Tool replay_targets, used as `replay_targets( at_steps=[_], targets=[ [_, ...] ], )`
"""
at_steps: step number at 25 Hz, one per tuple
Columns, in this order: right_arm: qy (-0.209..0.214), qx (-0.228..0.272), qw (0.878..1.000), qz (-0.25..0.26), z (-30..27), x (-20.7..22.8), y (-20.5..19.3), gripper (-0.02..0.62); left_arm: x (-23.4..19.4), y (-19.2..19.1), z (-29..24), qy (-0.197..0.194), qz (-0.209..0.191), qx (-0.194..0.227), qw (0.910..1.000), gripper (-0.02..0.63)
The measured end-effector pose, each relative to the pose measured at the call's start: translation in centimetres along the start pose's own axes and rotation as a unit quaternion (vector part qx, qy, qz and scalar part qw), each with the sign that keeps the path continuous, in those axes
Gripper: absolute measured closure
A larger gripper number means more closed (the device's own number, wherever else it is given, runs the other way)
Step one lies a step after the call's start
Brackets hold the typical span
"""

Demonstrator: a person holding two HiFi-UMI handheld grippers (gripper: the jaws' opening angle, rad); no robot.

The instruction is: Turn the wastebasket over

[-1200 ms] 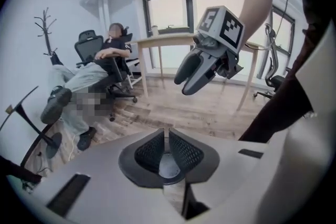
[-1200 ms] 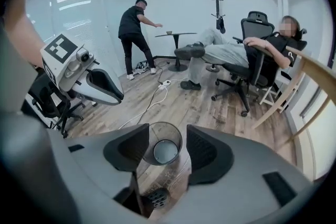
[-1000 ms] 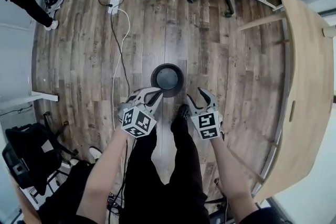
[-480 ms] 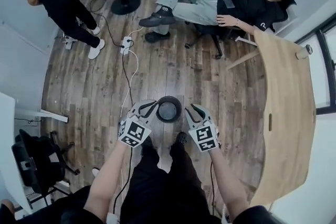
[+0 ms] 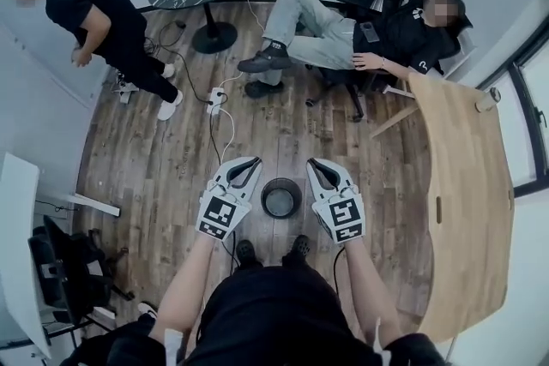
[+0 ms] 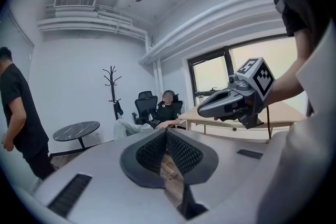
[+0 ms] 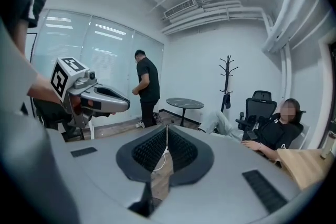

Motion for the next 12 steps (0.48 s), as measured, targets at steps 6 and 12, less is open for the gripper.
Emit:
replay_targets(
  at_steps=[6,12],
  targets=[
    [0.019,0.013,1.0,-0.001,-0.5,-0.1,2.2,0.563,-1.8,2.0,-0.3,0.015,0.005,0.021,0.9997,0.581],
    [0.027,0.019,0.999,-0.007,-0.8,-0.9,3.2,0.563,-2.4,2.7,-0.2,0.016,0.003,0.031,0.9994,0.582]
  ],
)
Point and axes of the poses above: the fingertips, and each gripper's own axes: z backward along the fingers, x to its right, y out of its top, the point moved 3 cm from there along z, backward along the fingers, and after that the axes turned 2 degrees about -z, right-handed, at the moved point
